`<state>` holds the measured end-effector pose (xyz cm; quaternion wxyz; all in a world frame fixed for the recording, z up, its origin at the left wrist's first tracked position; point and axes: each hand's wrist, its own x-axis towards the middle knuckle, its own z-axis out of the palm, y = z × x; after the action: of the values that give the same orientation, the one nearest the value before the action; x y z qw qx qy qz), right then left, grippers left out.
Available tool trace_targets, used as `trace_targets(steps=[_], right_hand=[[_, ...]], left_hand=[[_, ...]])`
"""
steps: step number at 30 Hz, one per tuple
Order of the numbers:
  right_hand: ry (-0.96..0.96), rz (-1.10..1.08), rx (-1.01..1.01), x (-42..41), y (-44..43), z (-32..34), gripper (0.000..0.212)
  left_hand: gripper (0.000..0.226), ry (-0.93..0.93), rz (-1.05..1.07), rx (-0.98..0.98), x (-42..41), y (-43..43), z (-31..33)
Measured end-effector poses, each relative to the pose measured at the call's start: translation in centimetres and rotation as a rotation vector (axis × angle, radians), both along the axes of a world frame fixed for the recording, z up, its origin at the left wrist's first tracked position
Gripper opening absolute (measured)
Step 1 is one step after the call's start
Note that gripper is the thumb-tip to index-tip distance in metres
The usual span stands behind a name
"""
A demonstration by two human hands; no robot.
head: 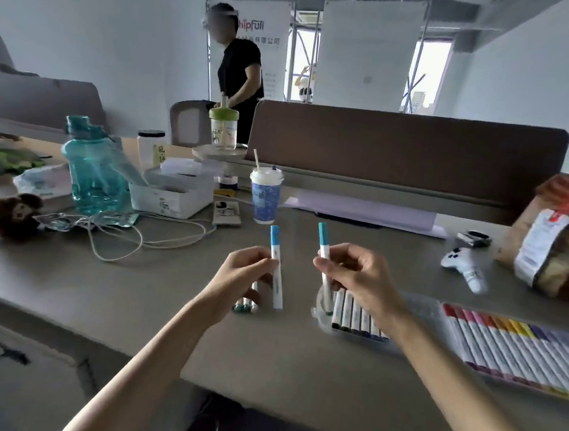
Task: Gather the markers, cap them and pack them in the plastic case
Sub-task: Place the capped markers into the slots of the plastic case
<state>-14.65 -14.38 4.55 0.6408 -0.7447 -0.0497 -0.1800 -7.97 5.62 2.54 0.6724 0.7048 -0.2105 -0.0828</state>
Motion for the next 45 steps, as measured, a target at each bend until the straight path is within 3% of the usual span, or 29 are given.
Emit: trace_targets(steps=[3, 6, 11, 16, 21, 26, 29, 35, 45], right_hand=[[0.015, -0.059, -0.055, -1.9, -4.0, -0.3, 0.029], [0.01, -0.143, -0.119, -3.3, -7.9, -0.5, 0.027], [0.052, -0.282, -0.142, -4.2, -13.0, -1.3, 0.023], [0.124, -0.308, -0.038, -4.0, -15.2, -2.7, 0.021], [0.153, -0.281, 0.048, -3.8, -15.1, -3.3, 0.027], [0.172, -0.286, 0.053, -3.9, -14.9, -3.5, 0.024], [0.174, -0.309, 0.057, -4.0, -15.0, -3.5, 0.027], [0.192, -0.334, 0.027, -4.1, -15.3, -3.6, 0.031], [0.206, -0.319, 0.01, -4.0, -15.3, -3.9, 0.029]], left_hand=[[0.007, 0.002, -0.146, 0.007, -1.5, -5.9, 0.4], [0.009, -0.03, -0.262, 0.035, -1.9, -10.3, 0.2], [0.011, -0.04, -0.303, 0.128, -1.1, -15.1, -0.1], [0.018, -0.214, -0.303, 0.319, -0.7, -18.4, -1.3], [0.014, -0.468, -0.161, 0.519, 0.4, -19.1, -2.9], [0.053, -0.524, -0.207, 0.596, -0.6, -19.3, -2.7], [0.046, -0.587, -0.239, 0.579, -0.6, -19.2, -2.8], [0.042, -0.491, -0.336, 0.504, -0.2, -19.1, -3.2], [0.052, -0.637, -0.307, 0.745, 0.1, -18.9, -4.1]])
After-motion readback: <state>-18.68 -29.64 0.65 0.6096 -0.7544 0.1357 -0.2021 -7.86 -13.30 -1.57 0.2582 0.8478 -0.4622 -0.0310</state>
